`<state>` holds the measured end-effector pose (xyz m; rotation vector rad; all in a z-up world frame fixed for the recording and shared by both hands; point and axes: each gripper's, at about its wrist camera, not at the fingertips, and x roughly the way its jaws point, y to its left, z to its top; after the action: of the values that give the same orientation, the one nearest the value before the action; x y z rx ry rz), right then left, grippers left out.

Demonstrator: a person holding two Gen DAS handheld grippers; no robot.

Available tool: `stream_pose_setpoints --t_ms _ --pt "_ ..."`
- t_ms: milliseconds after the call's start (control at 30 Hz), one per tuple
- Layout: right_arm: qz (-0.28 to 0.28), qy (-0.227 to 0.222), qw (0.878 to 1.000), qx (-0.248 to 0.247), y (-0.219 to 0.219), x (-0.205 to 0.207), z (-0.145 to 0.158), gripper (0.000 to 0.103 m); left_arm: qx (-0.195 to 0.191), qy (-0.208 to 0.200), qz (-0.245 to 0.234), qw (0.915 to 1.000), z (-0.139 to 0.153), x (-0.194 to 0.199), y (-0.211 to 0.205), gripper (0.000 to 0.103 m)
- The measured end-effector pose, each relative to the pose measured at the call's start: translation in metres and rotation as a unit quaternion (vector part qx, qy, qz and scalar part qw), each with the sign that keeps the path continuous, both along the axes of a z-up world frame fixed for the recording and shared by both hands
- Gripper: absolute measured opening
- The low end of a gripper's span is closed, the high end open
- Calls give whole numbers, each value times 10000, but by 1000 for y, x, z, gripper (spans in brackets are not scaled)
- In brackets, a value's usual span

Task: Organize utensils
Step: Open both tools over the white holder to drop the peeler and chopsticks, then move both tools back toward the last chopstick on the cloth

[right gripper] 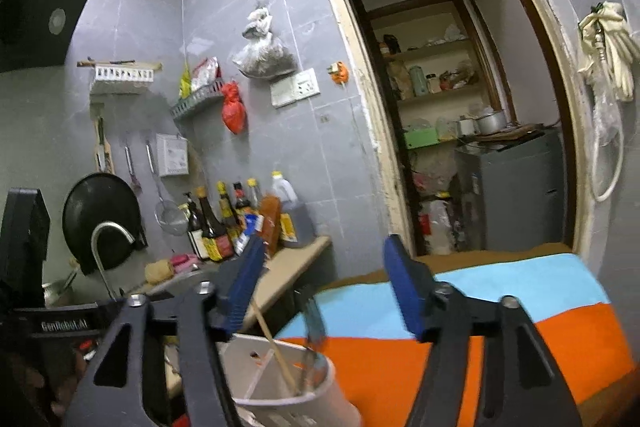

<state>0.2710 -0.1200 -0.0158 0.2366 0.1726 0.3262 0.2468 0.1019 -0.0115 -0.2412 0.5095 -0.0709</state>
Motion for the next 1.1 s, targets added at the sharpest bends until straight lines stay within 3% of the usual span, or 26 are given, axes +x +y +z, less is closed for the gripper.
stream_pose_setpoints --t_ms 200,300,467,733,1100 --pt "-321 119 9990 -282 -32 -20 12 85 201 -344 20 9992 9 -9 -24 96" --pt "-508 126 9978 -397 -48 -30 18 96 215 -492 55 9985 11 -14 -37 100" --pt "-803 116 9948 -618 -77 -46 25 101 373 -639 78 9972 12 -19 -65 102" --pt "-1106 176 9904 -813 -126 -62 31 101 542 -805 5 9953 11 -24 -115 102" --pt "-1281 468 9867 -885 -202 -57 16 101 723 -626 -190 9952 -11 -20 -180 102"
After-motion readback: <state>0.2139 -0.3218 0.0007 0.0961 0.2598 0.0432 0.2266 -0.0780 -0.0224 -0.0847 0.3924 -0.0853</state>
